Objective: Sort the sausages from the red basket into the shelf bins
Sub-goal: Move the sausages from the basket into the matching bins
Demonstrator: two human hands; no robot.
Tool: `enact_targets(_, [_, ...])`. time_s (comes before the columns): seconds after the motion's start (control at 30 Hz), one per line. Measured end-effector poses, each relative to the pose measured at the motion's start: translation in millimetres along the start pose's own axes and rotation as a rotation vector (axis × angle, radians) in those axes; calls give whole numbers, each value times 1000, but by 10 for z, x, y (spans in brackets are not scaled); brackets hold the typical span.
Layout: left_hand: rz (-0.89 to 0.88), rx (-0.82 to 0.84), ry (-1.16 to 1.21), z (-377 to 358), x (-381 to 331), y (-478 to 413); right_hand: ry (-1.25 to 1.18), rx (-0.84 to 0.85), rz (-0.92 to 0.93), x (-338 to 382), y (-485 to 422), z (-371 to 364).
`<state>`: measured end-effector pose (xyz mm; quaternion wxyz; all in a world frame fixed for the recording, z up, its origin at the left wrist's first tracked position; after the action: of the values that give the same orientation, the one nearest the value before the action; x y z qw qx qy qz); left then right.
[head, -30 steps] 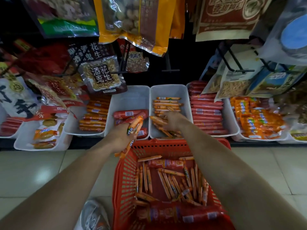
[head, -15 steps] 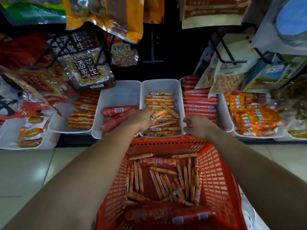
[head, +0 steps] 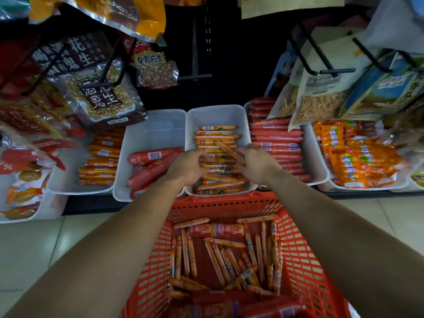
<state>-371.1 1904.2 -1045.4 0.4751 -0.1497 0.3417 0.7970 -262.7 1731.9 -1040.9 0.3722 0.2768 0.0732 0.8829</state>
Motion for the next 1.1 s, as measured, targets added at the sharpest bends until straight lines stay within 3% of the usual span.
enact_targets(0.2, [24,-154,92,317,239,-14,-1,124,-77,172,-644,-303])
enact_targets(0.37, [109,-206,156,386,435,-87,58,114,-187,157,-787,-443])
enact_targets(0.77, [130,-236,134,311,567,-115,11,242,77,192,-645,-568])
enact_targets(0.93, [70,-216,22,250,504,-108,176,254,29,214,-691,-599])
enact_targets(1.1, [50,-229,-29,250,479,-153,194,222,36,201,-664,-579])
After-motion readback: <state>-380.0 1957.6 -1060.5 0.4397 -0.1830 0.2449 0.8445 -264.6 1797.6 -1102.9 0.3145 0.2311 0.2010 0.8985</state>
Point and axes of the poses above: each hand's wrist, its own y-axis away from the middle knuckle, its own z-axis out of the back of the hand, x = y × z, the point moved 4 cm from there along -y, towards the middle knuckle, and after that the axes turned 4 degrees about x, right-handed, at the moved point
